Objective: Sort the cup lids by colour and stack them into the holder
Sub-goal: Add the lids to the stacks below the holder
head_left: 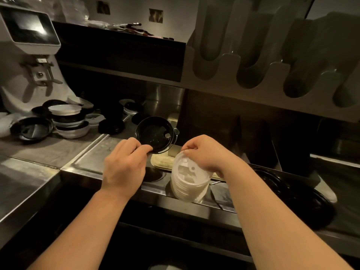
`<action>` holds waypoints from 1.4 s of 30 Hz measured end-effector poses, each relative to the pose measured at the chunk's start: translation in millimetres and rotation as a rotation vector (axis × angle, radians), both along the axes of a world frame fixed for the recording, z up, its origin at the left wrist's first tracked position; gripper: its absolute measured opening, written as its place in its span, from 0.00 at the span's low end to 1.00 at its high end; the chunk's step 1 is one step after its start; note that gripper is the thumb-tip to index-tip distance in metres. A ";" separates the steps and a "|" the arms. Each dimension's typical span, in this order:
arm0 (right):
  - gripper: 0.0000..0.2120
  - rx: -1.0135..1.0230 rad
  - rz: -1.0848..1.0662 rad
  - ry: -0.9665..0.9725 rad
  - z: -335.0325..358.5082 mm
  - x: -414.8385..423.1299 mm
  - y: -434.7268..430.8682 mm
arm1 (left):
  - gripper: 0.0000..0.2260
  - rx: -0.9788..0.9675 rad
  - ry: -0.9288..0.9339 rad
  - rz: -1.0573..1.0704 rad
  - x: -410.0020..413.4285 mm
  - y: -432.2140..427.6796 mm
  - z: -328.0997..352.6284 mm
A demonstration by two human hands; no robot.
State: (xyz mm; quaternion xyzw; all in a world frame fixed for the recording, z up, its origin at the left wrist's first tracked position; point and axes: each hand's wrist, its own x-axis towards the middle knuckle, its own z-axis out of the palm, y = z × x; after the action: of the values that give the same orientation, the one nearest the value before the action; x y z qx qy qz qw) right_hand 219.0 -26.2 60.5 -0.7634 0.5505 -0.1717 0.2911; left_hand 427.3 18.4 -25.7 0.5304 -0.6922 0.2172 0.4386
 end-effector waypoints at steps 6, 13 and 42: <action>0.14 -0.161 0.088 0.111 -32.0 0.2 -1.4 | 0.08 0.013 0.011 -0.014 -1.4 0.3 -7.2; 0.14 -0.286 0.092 0.172 -34.3 2.0 2.4 | 0.08 -0.010 -0.001 -0.057 -3.0 0.5 5.3; 0.17 -0.559 -0.283 -0.039 12.8 -224.1 76.4 | 0.05 -0.241 0.016 -0.360 -181.8 8.6 85.9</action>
State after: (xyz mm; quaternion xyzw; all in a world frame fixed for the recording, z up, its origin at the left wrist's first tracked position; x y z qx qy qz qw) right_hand -5.1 50.2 73.3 -0.7264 0.5769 -0.3698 0.0535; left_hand 245.5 27.0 60.3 0.3439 -0.7413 0.2124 0.5358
